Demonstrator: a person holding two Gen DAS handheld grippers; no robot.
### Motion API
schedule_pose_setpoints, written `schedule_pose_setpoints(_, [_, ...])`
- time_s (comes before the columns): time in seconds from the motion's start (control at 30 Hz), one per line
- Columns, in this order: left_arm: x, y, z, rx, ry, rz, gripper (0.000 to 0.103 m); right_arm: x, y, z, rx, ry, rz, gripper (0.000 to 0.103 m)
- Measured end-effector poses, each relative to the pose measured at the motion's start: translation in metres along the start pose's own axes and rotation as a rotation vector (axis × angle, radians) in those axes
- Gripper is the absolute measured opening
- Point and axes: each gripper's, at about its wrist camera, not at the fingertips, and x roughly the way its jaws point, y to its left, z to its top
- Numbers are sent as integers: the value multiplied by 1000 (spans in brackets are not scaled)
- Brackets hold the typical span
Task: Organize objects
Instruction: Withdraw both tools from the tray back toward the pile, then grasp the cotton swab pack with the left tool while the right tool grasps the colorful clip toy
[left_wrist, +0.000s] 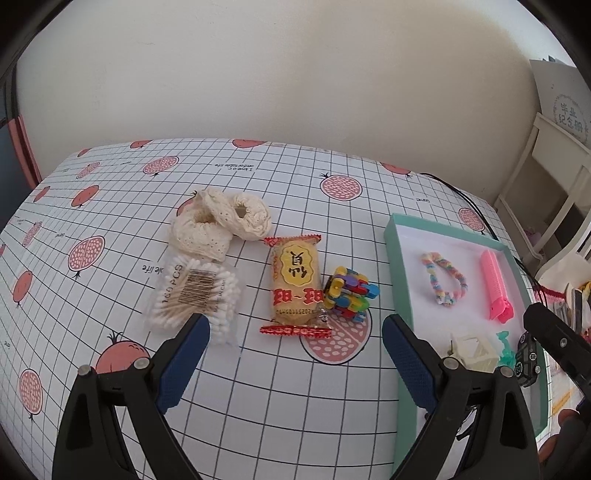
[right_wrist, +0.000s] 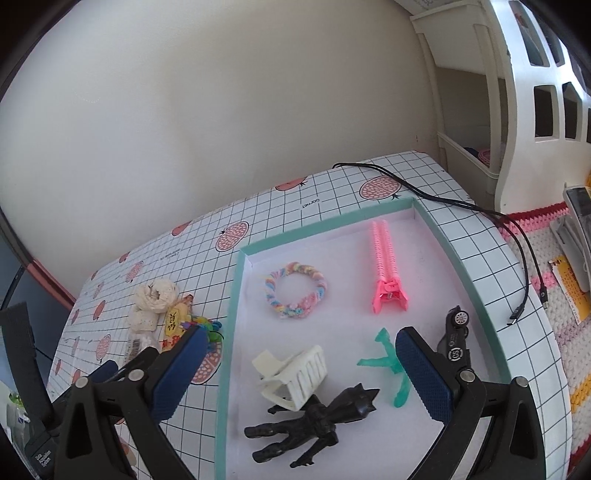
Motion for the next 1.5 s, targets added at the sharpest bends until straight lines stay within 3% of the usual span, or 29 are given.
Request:
schedule_pose_setpoints(0.4, [-1,63,5,-78,6,64,95,20,48,-10,-44,28,70,103])
schedule_pose_setpoints(0.67, [3,90,5,-134,25,68,95,30,73,-16,-55,33,109,103])
schedule_pose_setpoints(1.0, [17,89,11,-158,29,27,95,43,111,-8,-103,69,149,103])
schedule_pose_setpoints(1.2, [27,89,16,-194,41,-19,95,62,128,-1,-139,166,139,103])
schedule_pose_setpoints(1.5, [46,94,18,-225,55,-6,95,96,135,2,-165,234,91,93])
